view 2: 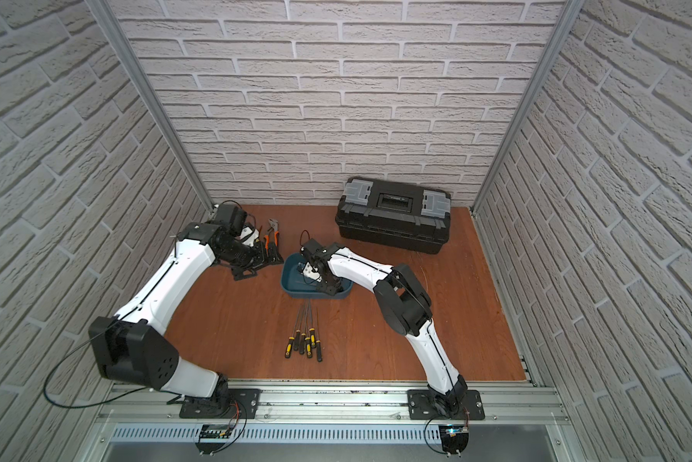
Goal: Put the file tool into the storage box
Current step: Place the file tool in the storage box.
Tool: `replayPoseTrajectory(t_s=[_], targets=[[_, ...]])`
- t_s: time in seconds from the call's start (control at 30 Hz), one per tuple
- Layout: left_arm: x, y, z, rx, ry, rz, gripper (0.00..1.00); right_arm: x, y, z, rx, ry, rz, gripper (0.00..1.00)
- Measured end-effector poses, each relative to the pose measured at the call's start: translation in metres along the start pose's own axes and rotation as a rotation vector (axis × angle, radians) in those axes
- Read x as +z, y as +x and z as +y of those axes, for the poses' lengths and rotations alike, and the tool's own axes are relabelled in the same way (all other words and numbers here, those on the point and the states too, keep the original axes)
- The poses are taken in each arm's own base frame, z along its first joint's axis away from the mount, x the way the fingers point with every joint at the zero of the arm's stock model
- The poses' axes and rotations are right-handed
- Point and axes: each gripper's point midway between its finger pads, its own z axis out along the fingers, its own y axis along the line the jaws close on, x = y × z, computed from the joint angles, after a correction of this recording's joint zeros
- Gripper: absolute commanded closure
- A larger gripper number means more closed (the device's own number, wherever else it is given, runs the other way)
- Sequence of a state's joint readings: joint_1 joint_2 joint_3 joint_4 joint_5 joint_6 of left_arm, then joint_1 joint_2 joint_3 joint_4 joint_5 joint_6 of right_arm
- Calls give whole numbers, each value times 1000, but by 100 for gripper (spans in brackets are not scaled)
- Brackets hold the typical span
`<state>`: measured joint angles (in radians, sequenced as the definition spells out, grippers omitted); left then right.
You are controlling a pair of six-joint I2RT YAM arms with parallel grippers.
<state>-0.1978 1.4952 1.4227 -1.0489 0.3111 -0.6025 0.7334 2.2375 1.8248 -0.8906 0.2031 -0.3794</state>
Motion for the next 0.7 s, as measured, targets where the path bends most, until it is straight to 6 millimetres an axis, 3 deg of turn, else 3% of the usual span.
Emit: replayPoseTrajectory(t_s=[0.53,0.7], targets=[[-11,5,0,21,8,-26,2,-11,-10,-29,201,131,-24,47],[-12,12,5,50,-6,-26,2,-35,-6,-30,346,128,-74,45]])
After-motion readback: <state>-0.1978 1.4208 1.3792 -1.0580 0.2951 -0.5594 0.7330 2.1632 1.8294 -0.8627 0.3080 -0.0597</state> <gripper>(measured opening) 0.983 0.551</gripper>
